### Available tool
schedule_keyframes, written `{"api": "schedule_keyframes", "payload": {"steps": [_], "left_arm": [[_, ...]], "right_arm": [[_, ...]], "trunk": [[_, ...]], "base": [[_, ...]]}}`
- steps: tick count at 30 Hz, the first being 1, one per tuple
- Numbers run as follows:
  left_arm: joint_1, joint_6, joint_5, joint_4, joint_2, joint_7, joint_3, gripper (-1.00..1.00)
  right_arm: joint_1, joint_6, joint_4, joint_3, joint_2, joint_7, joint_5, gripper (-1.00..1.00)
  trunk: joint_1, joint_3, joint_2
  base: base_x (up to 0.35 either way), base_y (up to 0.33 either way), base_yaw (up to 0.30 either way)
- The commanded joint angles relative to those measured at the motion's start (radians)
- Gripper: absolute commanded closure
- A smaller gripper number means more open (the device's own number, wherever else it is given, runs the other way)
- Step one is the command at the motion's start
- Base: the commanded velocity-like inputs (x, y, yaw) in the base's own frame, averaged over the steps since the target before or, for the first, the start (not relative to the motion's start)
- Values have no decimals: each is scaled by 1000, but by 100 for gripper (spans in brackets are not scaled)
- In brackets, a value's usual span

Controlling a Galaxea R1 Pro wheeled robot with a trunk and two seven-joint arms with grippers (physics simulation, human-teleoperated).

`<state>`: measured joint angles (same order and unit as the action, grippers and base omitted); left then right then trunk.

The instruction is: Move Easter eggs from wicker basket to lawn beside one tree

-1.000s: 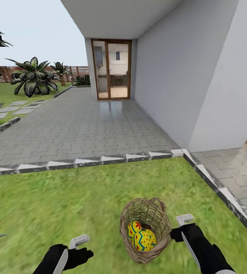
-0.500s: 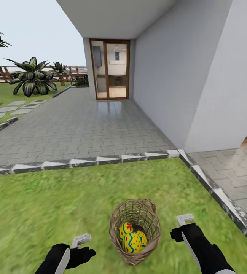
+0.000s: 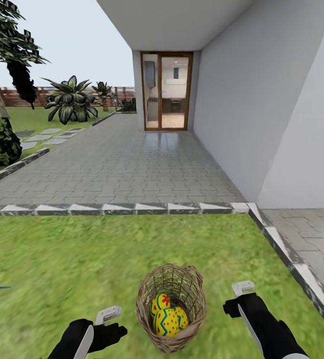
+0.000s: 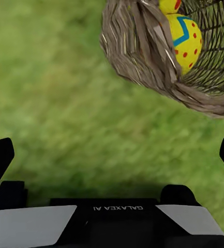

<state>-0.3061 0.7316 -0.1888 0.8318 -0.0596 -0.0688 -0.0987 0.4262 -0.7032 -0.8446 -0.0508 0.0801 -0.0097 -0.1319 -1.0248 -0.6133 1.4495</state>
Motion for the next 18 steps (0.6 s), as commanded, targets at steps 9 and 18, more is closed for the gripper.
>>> {"api": "schedule_keyframes", "payload": {"steps": [9,18], "left_arm": [[-1,6,3,-1,-3,-5,-6,-100],[-1,5,-2,3,-10,-5,-8,-100]], "right_arm": [[0,4,0,-7,3,-1,-5,-100],[0,12,-22,-6,4,4,-5,-100]], "trunk": [[0,-1,1],[0,-1,1]], "base": [[116,-347,159],[66,-102,3]]}}
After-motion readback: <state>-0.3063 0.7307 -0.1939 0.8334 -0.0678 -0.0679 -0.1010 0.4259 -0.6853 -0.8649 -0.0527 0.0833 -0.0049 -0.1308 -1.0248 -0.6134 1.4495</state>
